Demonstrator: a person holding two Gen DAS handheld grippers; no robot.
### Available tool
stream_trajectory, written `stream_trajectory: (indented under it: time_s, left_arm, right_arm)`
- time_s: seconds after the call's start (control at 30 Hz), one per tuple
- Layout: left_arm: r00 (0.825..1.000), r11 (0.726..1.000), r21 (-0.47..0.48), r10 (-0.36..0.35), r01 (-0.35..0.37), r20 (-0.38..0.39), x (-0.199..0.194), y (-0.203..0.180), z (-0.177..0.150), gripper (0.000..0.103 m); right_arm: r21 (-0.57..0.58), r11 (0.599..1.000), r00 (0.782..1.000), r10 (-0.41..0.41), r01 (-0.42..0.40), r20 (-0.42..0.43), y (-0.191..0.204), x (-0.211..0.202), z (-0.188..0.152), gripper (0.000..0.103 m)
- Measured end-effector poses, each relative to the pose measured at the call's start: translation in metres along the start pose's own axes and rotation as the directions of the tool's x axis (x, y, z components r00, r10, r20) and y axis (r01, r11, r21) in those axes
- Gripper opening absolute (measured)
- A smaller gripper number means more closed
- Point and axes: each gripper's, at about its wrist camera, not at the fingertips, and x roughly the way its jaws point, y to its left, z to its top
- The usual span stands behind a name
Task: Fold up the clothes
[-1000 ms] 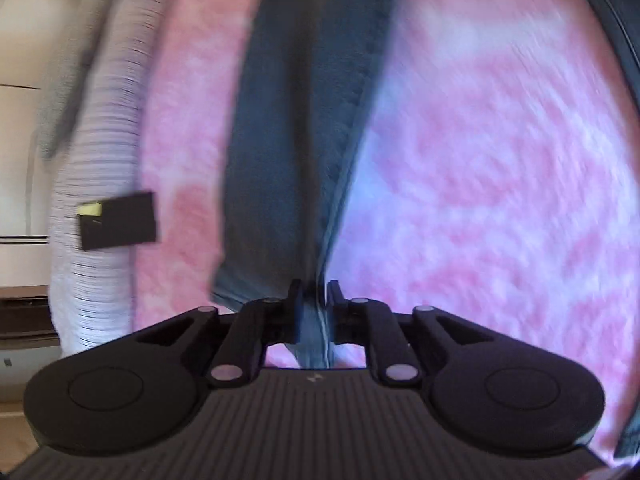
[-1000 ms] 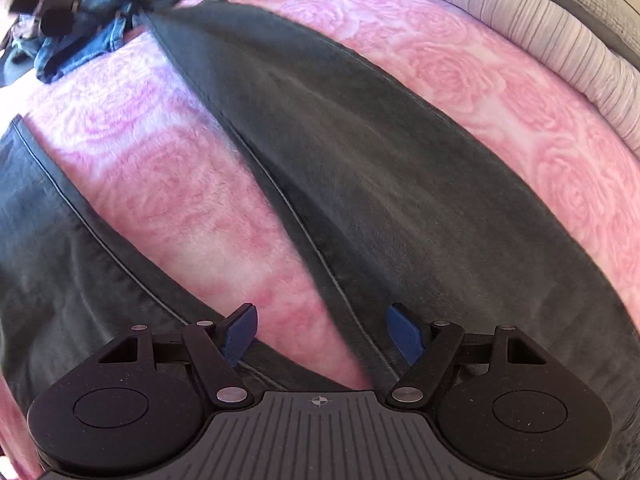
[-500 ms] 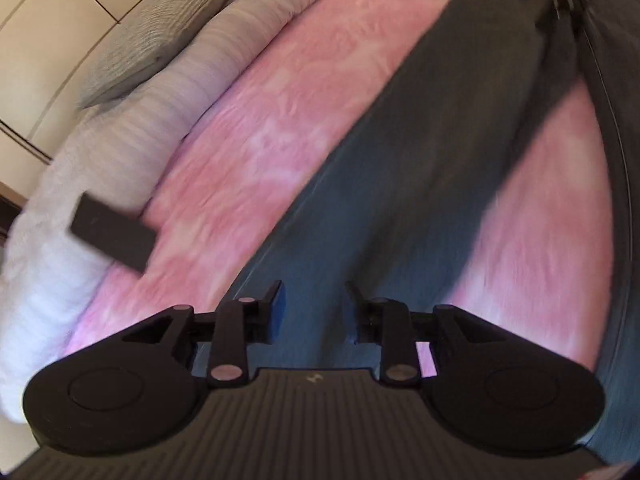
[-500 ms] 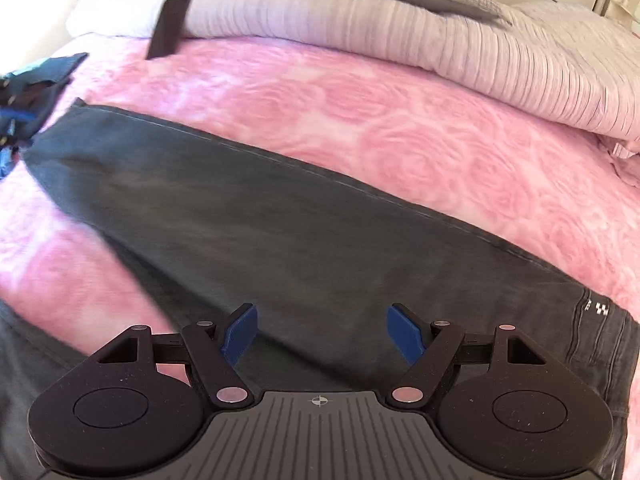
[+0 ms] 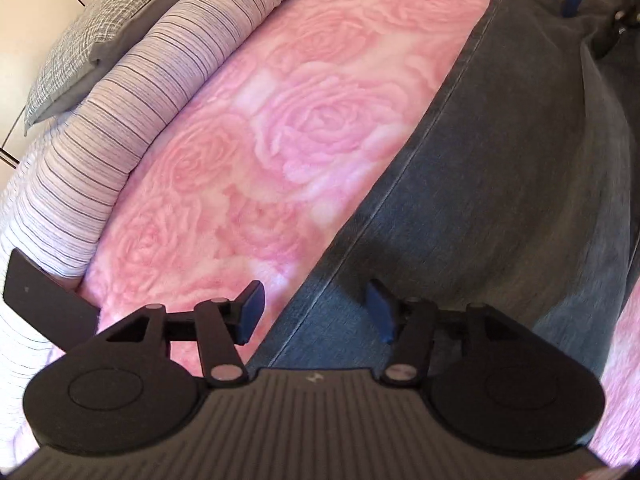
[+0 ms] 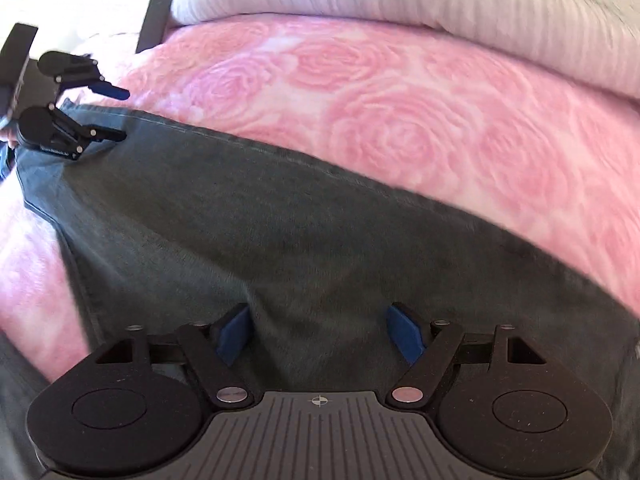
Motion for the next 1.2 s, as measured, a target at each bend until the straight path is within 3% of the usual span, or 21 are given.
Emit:
stream_trajectory:
  time_s: [0.03,0.1,0.13,0.2,0.3,0.37,0.4,0.5,0.57,0.67,0.77,0.9,1.0,1.1,1.2]
  left_arm:
    - [1.0,1.0,0.007,0.013,-0.013,-0.012,-0.002,0.0,0.002,0.052]
    - [0.997,0.996,0.039,0.08,-0.08,-0.014,-0.013,-0.008,0.007,0.038]
    - [0.994,0.993,0.054,0.106,-0.107,0.02,-0.025,-0.014,0.01,0.028]
    - [0.989,0.991,0.107,0.066,-0.081,0.133,-0.057,-0.037,0.015,0.029]
    - [0.969,0.961,0.276,-0.074,0.006,0.236,-0.093,-0.092,0.016,0.032]
    - [0.955,0.916,0.396,-0.168,0.06,0.243,-0.103,-0.131,0.015,0.038]
    - [0.957,0.895,0.441,-0.181,0.064,0.229,-0.1,-0.148,0.014,0.038]
    - [0.977,0.857,0.51,-0.166,0.076,0.133,-0.074,-0.179,0.008,0.036]
    - [0.977,0.877,0.467,-0.185,0.115,0.107,-0.07,-0.178,0.009,0.027]
    - [0.982,0.892,0.425,-0.186,0.155,0.033,-0.073,-0.173,0.015,0.024]
    - [0.988,0.913,0.382,-0.155,0.144,-0.003,-0.086,-0.171,0.021,0.024]
    - [0.989,0.939,0.315,-0.15,0.141,0.004,-0.118,-0.178,0.031,0.026]
    - [0.985,0.951,0.259,-0.175,0.167,0.007,-0.139,-0.191,0.041,0.031]
    - [0.975,0.944,0.266,-0.218,0.198,0.049,-0.145,-0.222,0.066,0.032]
    - [0.961,0.933,0.278,-0.262,0.228,0.092,-0.149,-0.254,0.093,0.032]
  right_arm:
    - [0.001,1.0,1.0,-0.005,0.005,-0.012,0.005,-0.008,-0.005,0.075]
    - [0.019,1.0,1.0,-0.017,0.017,-0.003,0.014,-0.027,-0.016,0.075]
    - [0.032,0.999,1.0,-0.024,0.024,0.009,0.017,-0.038,-0.022,0.075]
    - [0.057,0.998,0.999,-0.041,0.04,0.018,0.022,-0.059,-0.037,0.075]
    - [0.049,0.995,0.995,-0.086,0.088,-0.043,0.035,-0.072,-0.064,0.075]
    - [0.051,0.993,0.991,-0.104,0.109,-0.087,0.04,-0.073,-0.081,0.075]
    - [0.062,0.991,0.986,-0.115,0.123,-0.12,0.039,-0.072,-0.089,0.075]
    - [0.115,0.985,0.971,-0.101,0.128,-0.217,0.033,-0.07,-0.113,0.075]
    - [0.14,0.984,0.973,-0.077,0.109,-0.216,0.027,-0.079,-0.123,0.075]
    - [0.209,0.971,0.969,-0.061,0.113,-0.241,0.015,-0.093,-0.135,0.075]
    - [0.225,0.964,0.958,-0.075,0.14,-0.276,0.009,-0.102,-0.15,0.075]
    - [0.289,0.941,0.979,-0.134,0.175,-0.156,0.004,-0.139,-0.162,0.075]
    - [0.377,0.899,0.975,-0.195,0.222,-0.108,-0.014,-0.163,-0.176,0.075]
    - [0.463,0.854,0.97,-0.232,0.238,-0.071,-0.047,-0.178,-0.189,0.075]
    - [0.518,0.834,0.974,-0.226,0.19,0.007,-0.093,-0.189,-0.187,0.075]
